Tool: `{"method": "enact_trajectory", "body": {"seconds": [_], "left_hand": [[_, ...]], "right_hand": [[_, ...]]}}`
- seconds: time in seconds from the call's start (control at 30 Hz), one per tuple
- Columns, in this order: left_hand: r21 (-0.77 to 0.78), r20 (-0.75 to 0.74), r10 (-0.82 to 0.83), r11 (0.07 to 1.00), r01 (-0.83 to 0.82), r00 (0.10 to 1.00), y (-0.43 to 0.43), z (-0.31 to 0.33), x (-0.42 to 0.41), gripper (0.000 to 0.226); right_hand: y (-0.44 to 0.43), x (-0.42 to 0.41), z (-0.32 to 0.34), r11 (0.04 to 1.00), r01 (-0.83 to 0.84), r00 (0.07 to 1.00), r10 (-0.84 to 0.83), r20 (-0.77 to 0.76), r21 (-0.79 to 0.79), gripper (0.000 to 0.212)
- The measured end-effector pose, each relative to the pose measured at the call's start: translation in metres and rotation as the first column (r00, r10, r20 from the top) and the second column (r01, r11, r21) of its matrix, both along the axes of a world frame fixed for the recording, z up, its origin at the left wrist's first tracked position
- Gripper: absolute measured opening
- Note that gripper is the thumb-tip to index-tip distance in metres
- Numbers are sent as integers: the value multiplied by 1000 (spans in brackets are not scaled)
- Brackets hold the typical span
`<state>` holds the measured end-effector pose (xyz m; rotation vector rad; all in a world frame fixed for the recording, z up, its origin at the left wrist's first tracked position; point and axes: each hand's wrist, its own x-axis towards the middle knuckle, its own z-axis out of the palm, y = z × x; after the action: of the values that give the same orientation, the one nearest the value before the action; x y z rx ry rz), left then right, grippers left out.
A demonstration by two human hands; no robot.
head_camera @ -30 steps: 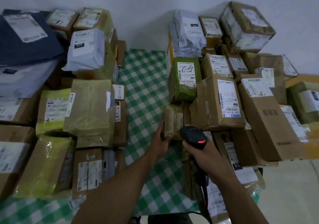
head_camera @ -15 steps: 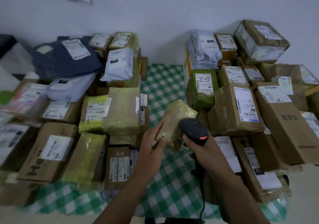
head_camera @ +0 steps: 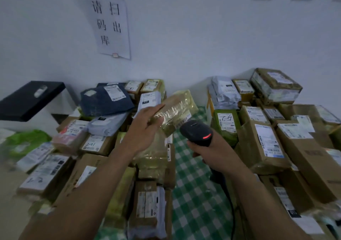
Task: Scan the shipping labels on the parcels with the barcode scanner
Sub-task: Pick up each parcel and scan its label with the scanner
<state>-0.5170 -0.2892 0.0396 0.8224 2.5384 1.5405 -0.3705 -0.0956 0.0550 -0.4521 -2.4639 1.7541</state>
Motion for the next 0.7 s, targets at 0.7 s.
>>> {"method": "enact_trajectory", "body": {"seconds": [0.7], "left_hand": [[-147,-92,99,983,-111,991,-44,21,-61,43]], "right_hand": [[-28,-14,30,974,-93,996,91,21,208,15]]}}
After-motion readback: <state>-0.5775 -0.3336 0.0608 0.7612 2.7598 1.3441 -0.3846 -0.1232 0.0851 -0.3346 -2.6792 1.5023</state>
